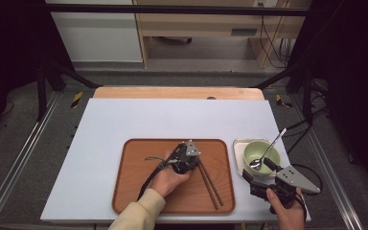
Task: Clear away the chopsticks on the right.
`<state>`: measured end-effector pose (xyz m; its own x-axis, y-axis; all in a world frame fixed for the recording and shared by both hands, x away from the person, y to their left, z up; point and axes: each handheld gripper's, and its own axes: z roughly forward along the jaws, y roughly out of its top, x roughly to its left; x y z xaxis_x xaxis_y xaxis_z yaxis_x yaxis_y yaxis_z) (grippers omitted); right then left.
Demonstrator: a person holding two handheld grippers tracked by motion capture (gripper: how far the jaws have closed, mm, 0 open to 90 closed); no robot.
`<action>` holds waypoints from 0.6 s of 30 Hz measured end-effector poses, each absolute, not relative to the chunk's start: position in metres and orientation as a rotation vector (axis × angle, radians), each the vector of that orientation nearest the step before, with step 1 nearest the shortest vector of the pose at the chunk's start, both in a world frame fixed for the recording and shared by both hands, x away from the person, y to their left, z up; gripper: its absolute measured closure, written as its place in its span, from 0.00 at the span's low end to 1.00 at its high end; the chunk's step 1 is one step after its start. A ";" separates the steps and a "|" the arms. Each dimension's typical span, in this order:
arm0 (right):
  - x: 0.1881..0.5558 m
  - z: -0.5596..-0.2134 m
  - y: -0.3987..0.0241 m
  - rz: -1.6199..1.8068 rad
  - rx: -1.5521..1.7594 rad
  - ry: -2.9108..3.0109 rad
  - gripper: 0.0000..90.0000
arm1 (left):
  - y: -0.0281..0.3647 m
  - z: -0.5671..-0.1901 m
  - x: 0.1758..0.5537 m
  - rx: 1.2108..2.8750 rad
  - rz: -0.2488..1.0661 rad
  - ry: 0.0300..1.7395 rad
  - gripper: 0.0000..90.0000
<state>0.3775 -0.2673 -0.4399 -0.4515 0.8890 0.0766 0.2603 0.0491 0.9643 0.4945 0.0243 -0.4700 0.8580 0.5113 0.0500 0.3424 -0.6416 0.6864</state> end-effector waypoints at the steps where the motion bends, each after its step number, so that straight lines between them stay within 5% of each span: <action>1: 0.378 -0.440 -0.267 1.429 1.151 1.764 0.13 | 0.023 -0.470 0.494 2.333 0.310 0.605 1.00; 18: 0.379 -0.441 -0.268 1.422 1.150 1.771 0.14 | 0.002 -0.472 0.489 2.332 0.276 0.515 1.00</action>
<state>0.3788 -0.2678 -0.4409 -0.4548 0.8878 0.0706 0.2606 0.0569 0.9638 0.4890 0.0017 -0.4716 0.8973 0.4387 0.0498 0.2842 -0.6602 0.6952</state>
